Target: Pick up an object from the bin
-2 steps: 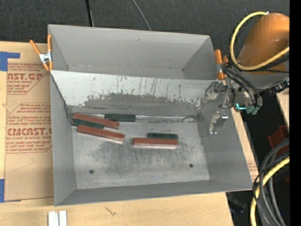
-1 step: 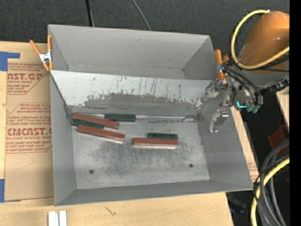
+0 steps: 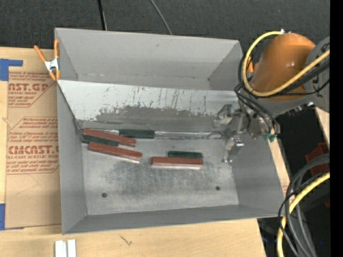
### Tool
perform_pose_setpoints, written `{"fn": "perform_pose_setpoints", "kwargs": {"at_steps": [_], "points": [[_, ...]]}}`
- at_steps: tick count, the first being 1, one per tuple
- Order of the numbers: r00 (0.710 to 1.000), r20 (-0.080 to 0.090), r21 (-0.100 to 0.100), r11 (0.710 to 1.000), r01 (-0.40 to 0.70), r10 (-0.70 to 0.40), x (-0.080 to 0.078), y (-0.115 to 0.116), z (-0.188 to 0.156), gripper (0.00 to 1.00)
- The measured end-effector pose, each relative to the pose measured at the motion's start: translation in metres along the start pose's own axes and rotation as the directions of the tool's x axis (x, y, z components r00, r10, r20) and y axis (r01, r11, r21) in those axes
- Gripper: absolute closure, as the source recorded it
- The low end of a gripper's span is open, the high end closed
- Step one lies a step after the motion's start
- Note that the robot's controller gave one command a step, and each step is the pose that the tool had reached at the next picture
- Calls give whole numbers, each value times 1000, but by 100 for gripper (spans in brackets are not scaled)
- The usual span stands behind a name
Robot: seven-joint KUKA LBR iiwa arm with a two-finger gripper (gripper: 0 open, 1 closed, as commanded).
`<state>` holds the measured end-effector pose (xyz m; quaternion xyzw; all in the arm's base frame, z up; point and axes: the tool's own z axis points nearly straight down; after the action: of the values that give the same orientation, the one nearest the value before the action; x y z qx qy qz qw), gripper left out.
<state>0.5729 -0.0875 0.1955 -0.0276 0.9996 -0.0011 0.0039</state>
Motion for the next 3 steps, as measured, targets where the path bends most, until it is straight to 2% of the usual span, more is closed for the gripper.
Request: {"fn": "perform_pose_setpoints", "kwargs": {"at_steps": [1,2,3], "points": [[1000,-1,-2,1000,29,-29,11,6,68,0],[997,2,-1,997,75,-75,-12,33,117,100],[997,2,-1,997,75,-75,-12,33,117,100]]}}
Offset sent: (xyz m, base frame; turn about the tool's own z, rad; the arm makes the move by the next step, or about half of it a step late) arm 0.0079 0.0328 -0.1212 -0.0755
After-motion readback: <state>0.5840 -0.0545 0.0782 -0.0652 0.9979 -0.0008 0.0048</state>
